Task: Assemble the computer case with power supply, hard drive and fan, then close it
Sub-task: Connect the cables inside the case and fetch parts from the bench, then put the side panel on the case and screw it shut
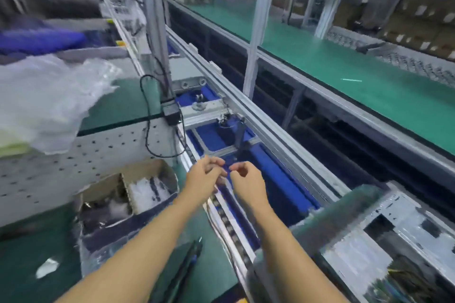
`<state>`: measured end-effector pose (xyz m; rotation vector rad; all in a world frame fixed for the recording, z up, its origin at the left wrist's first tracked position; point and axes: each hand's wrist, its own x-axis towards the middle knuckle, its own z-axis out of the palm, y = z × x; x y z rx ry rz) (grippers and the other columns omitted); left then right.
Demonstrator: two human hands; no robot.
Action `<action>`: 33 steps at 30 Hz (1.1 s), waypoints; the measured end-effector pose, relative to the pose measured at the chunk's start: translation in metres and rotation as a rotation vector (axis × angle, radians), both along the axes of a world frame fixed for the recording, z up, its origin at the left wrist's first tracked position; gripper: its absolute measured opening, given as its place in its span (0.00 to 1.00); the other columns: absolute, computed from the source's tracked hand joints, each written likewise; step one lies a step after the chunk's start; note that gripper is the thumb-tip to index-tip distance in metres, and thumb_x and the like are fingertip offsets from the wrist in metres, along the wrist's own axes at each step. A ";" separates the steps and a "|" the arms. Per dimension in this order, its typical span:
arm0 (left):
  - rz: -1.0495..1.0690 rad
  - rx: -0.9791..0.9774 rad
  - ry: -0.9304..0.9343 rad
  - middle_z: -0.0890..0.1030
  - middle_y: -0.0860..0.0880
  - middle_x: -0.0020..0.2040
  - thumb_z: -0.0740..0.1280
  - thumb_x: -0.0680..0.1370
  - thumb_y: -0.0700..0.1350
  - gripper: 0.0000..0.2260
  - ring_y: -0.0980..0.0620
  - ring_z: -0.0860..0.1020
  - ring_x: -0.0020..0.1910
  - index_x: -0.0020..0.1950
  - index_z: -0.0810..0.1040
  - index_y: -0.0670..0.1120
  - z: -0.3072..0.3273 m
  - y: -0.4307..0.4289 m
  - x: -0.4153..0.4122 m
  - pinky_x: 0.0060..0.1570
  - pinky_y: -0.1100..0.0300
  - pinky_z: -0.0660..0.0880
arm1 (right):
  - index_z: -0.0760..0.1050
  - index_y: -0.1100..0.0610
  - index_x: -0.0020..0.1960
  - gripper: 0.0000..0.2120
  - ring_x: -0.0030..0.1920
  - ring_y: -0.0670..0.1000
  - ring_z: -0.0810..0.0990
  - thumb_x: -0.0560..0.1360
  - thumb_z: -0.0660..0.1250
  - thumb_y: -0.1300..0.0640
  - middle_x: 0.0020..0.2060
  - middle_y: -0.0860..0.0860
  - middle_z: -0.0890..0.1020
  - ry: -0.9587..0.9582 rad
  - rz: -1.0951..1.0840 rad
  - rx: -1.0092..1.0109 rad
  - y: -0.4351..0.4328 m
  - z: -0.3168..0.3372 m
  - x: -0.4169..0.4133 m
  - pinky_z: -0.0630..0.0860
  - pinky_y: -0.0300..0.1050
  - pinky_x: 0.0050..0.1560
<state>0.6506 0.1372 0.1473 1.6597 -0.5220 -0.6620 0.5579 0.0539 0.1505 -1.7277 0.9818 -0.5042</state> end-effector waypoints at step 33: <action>1.027 -0.133 0.509 0.78 0.46 0.36 0.70 0.76 0.41 0.09 0.51 0.75 0.29 0.54 0.79 0.38 0.012 0.141 0.341 0.38 0.55 0.81 | 0.75 0.57 0.52 0.09 0.32 0.45 0.75 0.79 0.60 0.68 0.43 0.53 0.80 -0.151 0.341 0.474 0.117 -0.026 0.264 0.73 0.39 0.36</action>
